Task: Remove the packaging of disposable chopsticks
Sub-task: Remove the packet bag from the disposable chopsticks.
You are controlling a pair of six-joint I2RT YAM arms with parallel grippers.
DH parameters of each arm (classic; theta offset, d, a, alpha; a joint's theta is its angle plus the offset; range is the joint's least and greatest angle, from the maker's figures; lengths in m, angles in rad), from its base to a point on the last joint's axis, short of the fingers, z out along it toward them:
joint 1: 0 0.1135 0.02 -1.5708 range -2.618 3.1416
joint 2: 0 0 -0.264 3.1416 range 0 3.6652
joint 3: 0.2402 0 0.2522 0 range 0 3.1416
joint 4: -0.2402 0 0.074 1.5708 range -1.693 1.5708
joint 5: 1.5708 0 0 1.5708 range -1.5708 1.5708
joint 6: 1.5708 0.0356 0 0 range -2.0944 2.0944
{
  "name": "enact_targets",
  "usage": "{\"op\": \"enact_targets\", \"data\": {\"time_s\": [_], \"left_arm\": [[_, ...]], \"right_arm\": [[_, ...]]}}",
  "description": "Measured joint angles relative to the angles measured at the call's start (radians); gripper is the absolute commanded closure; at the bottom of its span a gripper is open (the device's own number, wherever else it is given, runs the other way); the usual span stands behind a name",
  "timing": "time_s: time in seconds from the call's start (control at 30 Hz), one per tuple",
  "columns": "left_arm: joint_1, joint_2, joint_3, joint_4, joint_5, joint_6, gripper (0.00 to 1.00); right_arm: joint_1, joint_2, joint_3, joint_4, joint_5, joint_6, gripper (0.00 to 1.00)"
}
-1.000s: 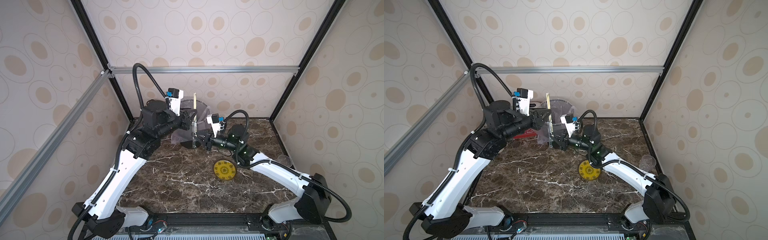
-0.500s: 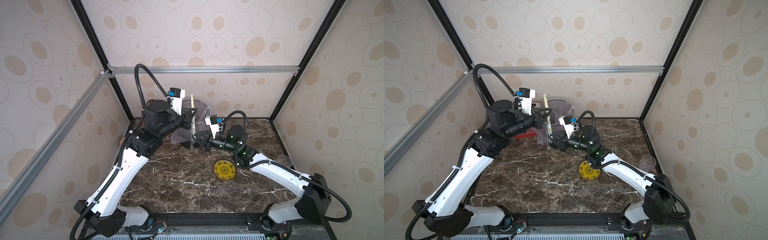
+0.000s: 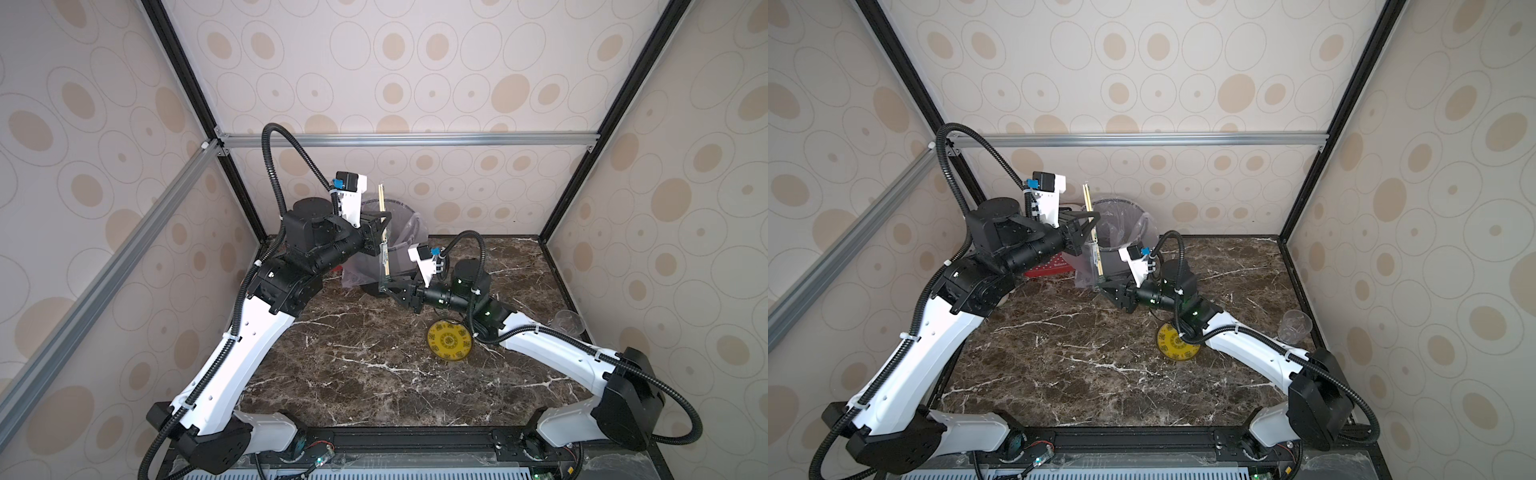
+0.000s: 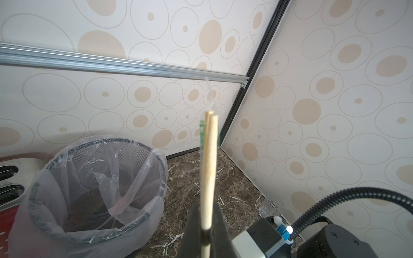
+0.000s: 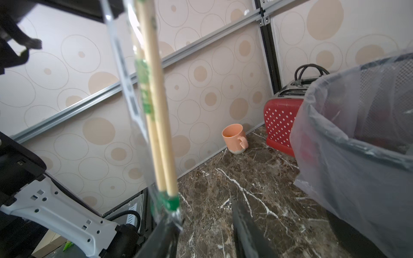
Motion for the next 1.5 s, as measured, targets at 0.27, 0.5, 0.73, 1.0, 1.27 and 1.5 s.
{"op": "enact_targets", "data": {"time_s": [0.27,0.5,0.73,1.0,1.27,1.5], "left_arm": [[0.0,0.0,0.0,0.002,-0.029,0.01,1.0],[0.0,0.0,-0.003,0.006,0.023,0.012,1.0],[0.0,-0.058,-0.113,0.011,0.14,0.056,1.0],[0.0,-0.103,-0.184,0.018,0.274,0.098,1.0],[0.0,-0.104,-0.187,0.042,0.34,0.101,1.0],[0.0,-0.104,-0.191,0.047,0.362,0.102,1.0]], "right_arm": [[0.0,-0.067,-0.001,-0.021,-0.028,0.067,0.54],[-0.013,-0.068,0.103,-0.101,0.007,0.044,0.54],[-0.158,-0.062,0.258,-0.103,-0.027,0.109,0.54],[-0.179,0.016,0.382,0.006,-0.141,0.231,0.53],[-0.179,0.086,0.386,0.048,-0.196,0.306,0.56],[-0.179,0.086,0.382,0.103,-0.225,0.337,0.58]]}}
